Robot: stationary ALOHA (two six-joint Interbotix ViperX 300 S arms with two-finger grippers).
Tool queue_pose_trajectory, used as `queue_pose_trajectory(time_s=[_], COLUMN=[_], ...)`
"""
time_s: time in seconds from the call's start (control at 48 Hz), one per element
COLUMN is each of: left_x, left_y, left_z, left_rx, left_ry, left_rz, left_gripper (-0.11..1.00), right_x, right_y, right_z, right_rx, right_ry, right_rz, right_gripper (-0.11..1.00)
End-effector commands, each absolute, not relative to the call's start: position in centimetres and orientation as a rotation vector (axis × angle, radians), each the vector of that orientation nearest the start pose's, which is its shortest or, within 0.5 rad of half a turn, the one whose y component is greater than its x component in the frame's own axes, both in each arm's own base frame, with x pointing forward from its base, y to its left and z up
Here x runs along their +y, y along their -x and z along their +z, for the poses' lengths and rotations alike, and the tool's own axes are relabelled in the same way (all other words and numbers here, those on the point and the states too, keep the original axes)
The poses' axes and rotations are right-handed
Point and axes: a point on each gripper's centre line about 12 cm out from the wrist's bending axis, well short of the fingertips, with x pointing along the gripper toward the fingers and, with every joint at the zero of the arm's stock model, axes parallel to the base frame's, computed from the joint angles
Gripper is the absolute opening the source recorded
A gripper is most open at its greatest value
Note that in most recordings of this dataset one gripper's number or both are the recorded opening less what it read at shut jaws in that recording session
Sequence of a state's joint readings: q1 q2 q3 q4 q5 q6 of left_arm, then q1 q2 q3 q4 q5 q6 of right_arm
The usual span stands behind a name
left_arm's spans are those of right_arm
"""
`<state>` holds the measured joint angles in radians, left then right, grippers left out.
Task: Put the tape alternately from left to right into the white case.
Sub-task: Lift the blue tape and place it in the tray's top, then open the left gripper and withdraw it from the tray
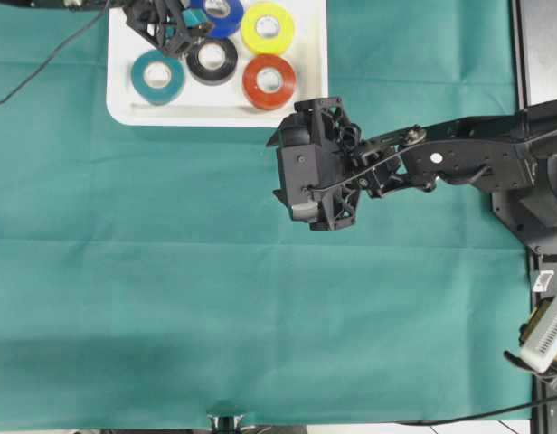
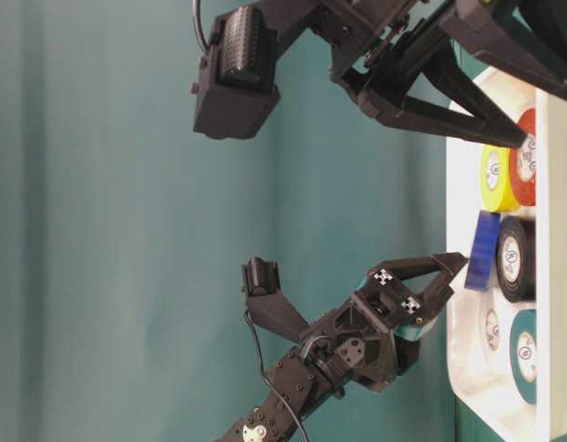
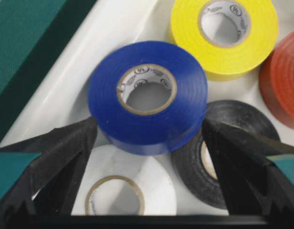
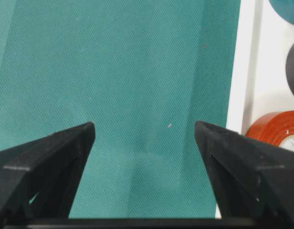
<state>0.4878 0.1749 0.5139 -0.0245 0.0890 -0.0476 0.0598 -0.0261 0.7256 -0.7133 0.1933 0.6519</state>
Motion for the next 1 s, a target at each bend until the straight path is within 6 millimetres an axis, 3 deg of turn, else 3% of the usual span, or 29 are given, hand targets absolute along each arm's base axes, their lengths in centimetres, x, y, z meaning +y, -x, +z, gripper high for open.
queue_pose_trajectory(time_s=[0.0,0.229,0.98], left_x=[19.9,17.3,4.3], left_y=[-37.9,-37.3,-37.1], left_z=[15.7,16.3,17.3], left_rx=[0.697,0.697,0.716], left_ry=[0.242,0.227,0.114], left_rz=[0.485,0.440,0.137], left_gripper=[0.99,0.99,0.99], right_x=[0.8,0.8,0.8], right_y=[-36.1,-36.1,-36.1], right_z=[16.0,16.0,15.9], right_rx=[0.804,0.804,0.807], right_ry=[0.126,0.126,0.126], right_rz=[-0.035,-0.035,-0.035], right_gripper=[0.82,0.82,0.82])
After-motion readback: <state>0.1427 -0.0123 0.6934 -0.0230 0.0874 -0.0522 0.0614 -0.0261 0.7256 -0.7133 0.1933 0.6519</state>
